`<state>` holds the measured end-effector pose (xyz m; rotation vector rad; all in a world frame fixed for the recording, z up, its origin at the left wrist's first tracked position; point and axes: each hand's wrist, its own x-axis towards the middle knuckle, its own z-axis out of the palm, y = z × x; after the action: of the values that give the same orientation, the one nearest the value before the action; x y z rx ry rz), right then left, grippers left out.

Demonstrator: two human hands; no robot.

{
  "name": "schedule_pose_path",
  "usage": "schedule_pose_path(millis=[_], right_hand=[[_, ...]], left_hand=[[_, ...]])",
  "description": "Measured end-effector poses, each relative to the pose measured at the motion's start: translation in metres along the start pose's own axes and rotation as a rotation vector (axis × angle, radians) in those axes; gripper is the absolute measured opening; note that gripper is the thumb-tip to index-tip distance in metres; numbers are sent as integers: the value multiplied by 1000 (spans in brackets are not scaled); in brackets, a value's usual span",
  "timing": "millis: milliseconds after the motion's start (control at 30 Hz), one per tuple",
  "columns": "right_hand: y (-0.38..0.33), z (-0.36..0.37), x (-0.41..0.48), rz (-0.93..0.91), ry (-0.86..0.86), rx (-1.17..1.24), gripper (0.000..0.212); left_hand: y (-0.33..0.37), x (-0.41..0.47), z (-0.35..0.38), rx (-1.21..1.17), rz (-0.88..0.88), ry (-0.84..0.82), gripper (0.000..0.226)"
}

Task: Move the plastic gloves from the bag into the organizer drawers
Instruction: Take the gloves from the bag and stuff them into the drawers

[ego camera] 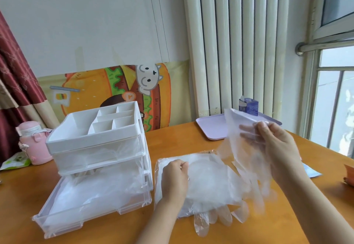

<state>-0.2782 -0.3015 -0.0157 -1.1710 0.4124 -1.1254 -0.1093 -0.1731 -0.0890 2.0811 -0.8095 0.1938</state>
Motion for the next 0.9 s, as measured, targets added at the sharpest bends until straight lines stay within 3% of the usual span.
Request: schedule_pose_path(millis=[133,200,267,333,433,533,600,700,800,900], right_hand=[[-31,4,-8,13,-150,85,17],[-46,11,-6,47,-310,66,14],[-60,18,-1,85,-488,-30,21],[-73,27,3,61,-640,-223,25],[-87,42,2,-7,-765,-452,24],[-91,60,-2,-106,-775,-579,17],[-90,73,-8,-156,-767,-599,11],[-86,96,-19,-245,-782,-622,15],[-79,114,-28,-253,-826,-687,31],[-71,119,-29,-127,-934,-842,30]], left_hand=[[-2,1,-2,112,-22,-78,31],[10,3,-12,30,42,-70,36],[31,8,-27,-181,89,-55,39],[54,11,-47,-543,100,-85,42],[73,9,-84,-965,140,-272,75],[81,1,-120,-843,243,-377,93],[86,-5,-134,-684,310,-350,68],[84,-4,-150,-478,344,-148,21],[69,2,-175,-451,346,-77,13],[48,3,-202,-425,269,-34,15]])
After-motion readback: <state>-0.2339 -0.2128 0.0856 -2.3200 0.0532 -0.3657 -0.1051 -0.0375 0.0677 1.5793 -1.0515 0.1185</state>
